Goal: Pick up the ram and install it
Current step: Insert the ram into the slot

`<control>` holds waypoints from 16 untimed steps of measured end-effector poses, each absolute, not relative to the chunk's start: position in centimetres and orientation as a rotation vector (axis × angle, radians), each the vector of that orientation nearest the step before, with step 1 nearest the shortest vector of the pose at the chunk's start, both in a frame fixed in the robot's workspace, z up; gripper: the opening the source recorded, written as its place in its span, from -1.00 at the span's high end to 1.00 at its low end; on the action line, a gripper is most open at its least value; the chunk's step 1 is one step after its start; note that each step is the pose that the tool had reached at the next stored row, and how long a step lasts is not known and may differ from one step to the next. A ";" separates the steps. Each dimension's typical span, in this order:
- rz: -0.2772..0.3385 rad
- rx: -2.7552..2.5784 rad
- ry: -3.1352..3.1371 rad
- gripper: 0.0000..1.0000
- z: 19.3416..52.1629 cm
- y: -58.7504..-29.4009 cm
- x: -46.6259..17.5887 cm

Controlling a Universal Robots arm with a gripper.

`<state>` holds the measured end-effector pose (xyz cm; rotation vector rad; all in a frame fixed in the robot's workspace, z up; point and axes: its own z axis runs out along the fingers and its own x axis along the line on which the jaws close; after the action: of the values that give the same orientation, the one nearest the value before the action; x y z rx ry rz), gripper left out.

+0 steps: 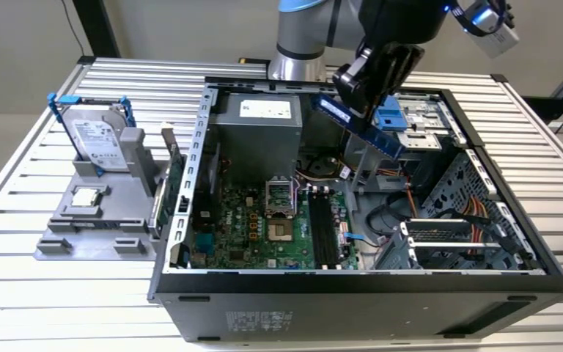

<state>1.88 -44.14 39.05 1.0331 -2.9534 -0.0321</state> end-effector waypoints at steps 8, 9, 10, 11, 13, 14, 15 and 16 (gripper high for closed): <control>-0.033 0.929 -2.989 1.00 39.0 -44.1 1.9; -0.033 0.916 -2.993 1.00 39.0 -44.1 1.9; -0.033 0.903 -2.997 1.00 39.0 -44.1 1.9; -0.033 0.889 -3.001 1.00 39.0 -44.1 1.9; -0.033 0.864 -3.009 1.00 39.0 -44.1 1.9; -0.033 0.851 -3.012 1.00 39.0 -44.1 1.9; -0.033 0.838 -3.016 1.00 39.0 -44.1 1.9; -0.033 0.825 -3.020 1.00 39.0 -44.1 1.9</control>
<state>1.88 -44.14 39.04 0.8253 -3.0197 -0.0334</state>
